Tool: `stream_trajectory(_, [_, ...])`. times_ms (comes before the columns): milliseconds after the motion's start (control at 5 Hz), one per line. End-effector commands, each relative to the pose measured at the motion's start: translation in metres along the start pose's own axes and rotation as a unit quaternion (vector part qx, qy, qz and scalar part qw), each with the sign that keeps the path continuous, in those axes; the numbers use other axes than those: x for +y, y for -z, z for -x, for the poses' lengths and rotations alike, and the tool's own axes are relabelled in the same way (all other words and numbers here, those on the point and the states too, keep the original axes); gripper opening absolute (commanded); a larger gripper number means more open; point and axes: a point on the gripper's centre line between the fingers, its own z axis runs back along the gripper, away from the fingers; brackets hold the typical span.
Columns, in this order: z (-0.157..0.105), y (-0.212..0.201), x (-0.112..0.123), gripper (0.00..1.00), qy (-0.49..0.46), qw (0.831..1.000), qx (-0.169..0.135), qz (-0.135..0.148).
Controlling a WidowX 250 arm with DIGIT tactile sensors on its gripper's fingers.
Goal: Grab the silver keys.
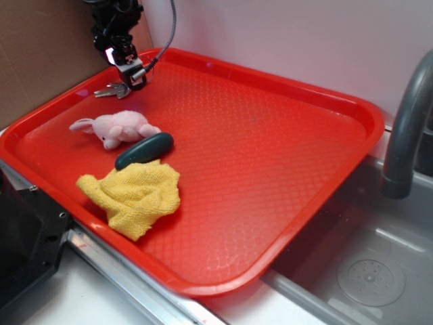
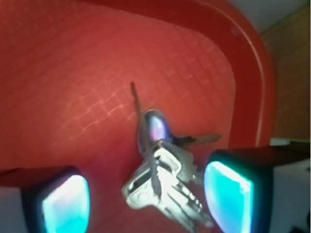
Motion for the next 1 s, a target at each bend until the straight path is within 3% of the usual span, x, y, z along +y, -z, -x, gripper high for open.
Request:
stream_trajectory(0, [-0.028, 0.0, -0.007, 1.0, 0.028, 0.999, -0.019, -0.01])
stream_trajectory(200, [-0.03, 0.015, -0.007, 1.0, 0.03, 1.0, -0.002, -0.008])
stream_trajectory(400, [-0.032, 0.024, -0.005, 0.0, 0.022, 1.0, 0.009, -0.013])
stream_trajectory(800, [-0.032, 0.023, -0.005, 0.0, 0.023, 1.0, 0.008, -0.004])
